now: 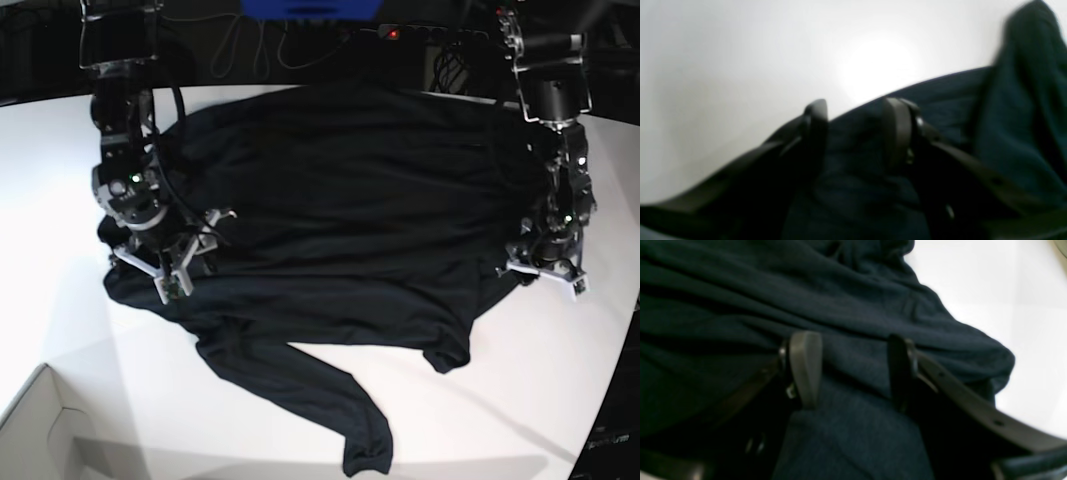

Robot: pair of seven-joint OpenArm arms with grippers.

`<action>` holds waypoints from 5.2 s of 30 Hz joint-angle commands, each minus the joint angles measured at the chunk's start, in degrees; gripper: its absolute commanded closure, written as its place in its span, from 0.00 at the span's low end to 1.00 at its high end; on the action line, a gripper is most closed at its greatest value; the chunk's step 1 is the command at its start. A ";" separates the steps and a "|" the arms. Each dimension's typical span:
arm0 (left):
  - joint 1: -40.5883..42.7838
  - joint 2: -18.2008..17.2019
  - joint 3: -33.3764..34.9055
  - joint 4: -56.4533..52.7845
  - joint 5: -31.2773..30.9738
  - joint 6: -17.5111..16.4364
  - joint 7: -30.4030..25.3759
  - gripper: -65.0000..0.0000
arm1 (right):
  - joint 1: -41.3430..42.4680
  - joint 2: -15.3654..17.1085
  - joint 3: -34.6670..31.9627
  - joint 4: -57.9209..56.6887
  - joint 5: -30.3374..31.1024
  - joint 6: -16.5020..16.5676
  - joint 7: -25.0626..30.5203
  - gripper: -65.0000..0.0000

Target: Layout the t-shirt on the table in an organized manner, then fold the t-shirt properly

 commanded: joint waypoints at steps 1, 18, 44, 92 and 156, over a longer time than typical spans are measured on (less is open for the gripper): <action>-0.36 -1.19 -0.29 0.76 0.17 0.05 -1.08 0.59 | 1.67 0.26 -0.64 0.48 0.56 -0.11 1.50 0.51; 3.95 -1.02 -0.29 0.50 0.70 0.05 -1.17 0.59 | 27.95 -0.97 -17.96 -28.71 0.73 -0.02 5.10 0.43; 11.51 -2.69 -7.14 7.44 0.09 -0.03 -0.91 0.59 | 29.71 -2.64 -7.06 -48.40 0.65 -0.46 17.41 0.44; 7.29 -1.81 -3.54 14.21 0.09 0.23 -0.99 1.00 | 22.76 -2.64 -7.06 -34.16 0.56 -0.29 14.77 0.44; -8.53 1.53 0.94 -9.52 7.73 0.05 -5.57 0.56 | 22.32 -2.73 -7.32 -34.16 0.56 -0.29 14.69 0.44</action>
